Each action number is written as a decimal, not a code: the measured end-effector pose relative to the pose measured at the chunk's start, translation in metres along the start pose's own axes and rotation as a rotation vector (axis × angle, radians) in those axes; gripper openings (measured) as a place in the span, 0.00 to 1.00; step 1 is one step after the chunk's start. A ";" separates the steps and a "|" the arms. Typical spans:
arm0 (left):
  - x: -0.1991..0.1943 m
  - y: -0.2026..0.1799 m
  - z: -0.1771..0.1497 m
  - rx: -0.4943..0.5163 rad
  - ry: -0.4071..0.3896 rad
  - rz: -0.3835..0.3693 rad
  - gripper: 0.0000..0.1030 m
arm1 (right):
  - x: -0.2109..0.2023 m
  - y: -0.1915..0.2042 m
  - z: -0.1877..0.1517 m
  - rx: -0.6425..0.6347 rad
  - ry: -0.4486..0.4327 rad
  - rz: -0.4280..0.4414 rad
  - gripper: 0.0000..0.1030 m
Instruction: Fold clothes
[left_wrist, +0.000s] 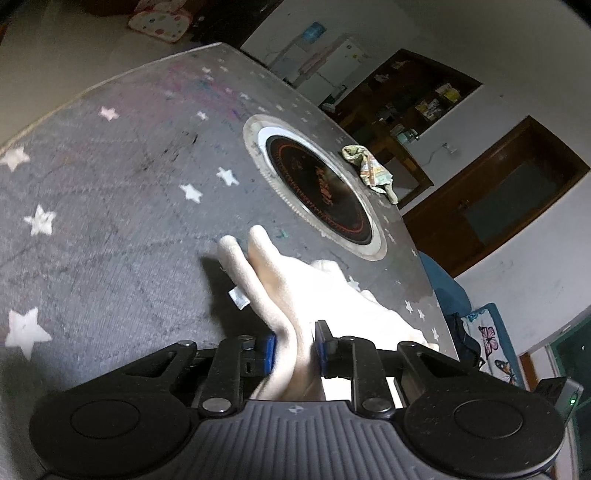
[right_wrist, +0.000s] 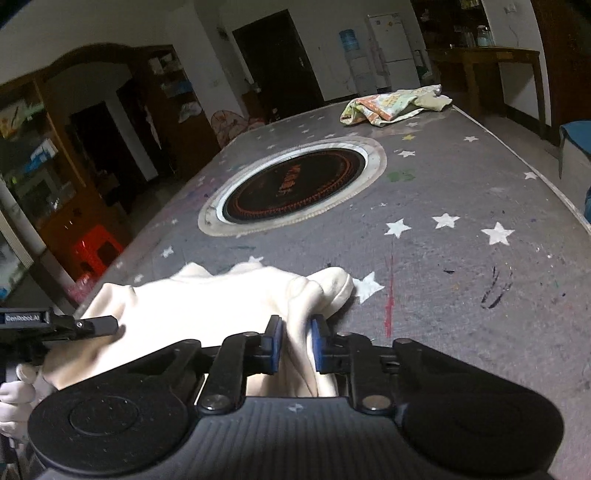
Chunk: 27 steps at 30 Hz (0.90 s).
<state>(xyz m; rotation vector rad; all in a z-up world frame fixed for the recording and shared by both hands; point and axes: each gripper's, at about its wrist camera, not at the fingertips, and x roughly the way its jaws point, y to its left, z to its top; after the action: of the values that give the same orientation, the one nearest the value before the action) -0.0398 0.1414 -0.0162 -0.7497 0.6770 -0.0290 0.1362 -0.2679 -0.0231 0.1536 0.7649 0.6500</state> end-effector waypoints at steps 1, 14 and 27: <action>-0.001 -0.002 0.000 0.008 -0.005 -0.001 0.19 | -0.002 0.001 0.000 -0.001 -0.008 0.002 0.14; -0.015 -0.038 -0.004 0.087 -0.032 -0.053 0.16 | -0.050 0.014 0.007 -0.029 -0.127 0.014 0.07; -0.011 -0.041 -0.012 0.085 -0.020 -0.050 0.16 | -0.041 -0.013 -0.008 0.016 -0.062 -0.066 0.10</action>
<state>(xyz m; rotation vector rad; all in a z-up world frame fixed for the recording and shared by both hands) -0.0470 0.1066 0.0100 -0.6846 0.6344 -0.0949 0.1152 -0.3036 -0.0089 0.1612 0.7130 0.5746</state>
